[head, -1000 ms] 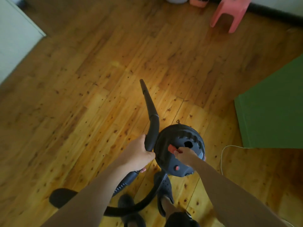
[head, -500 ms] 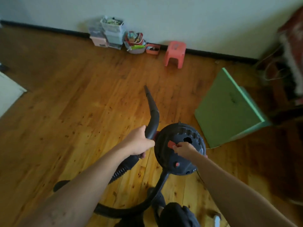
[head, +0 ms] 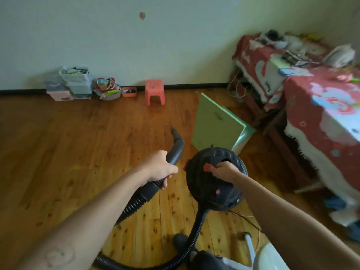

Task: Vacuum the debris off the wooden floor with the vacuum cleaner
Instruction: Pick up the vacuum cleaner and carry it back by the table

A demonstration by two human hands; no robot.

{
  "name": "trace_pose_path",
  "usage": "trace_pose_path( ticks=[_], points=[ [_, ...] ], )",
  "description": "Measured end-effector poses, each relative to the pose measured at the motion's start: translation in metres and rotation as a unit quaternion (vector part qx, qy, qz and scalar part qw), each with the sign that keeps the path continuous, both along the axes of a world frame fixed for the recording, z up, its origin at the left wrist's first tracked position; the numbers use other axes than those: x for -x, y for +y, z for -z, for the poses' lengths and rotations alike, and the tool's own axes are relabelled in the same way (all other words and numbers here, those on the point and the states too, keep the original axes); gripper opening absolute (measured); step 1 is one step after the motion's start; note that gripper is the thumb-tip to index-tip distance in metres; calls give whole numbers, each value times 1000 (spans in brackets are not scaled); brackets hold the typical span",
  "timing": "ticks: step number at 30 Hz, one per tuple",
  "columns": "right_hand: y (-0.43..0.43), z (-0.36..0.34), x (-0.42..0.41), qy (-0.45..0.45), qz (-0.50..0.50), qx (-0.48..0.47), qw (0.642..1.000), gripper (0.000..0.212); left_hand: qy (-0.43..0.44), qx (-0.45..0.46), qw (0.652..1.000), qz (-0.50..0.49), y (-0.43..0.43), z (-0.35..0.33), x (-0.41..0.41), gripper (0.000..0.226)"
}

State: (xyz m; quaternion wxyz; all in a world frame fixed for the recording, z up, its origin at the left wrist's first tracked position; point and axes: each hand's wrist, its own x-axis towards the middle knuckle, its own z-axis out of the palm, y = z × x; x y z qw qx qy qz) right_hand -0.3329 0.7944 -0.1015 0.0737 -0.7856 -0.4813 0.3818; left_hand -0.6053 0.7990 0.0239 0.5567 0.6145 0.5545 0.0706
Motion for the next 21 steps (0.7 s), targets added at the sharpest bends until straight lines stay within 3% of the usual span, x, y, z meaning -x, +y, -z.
trace_pose_path(
  ticks=[7,11,21],
  points=[
    [-82,-34,-33,-33,62,-25,997,33,-1,50,994,92,-16,-28,-22,28],
    [-115,-50,-62,-43,111,-35,992,27,3,41,983,180,-17,-40,-57,16],
    [-221,-76,-192,-29,307,-69,949,35,0,8,927,375,-27,-74,-227,16]
  ],
)
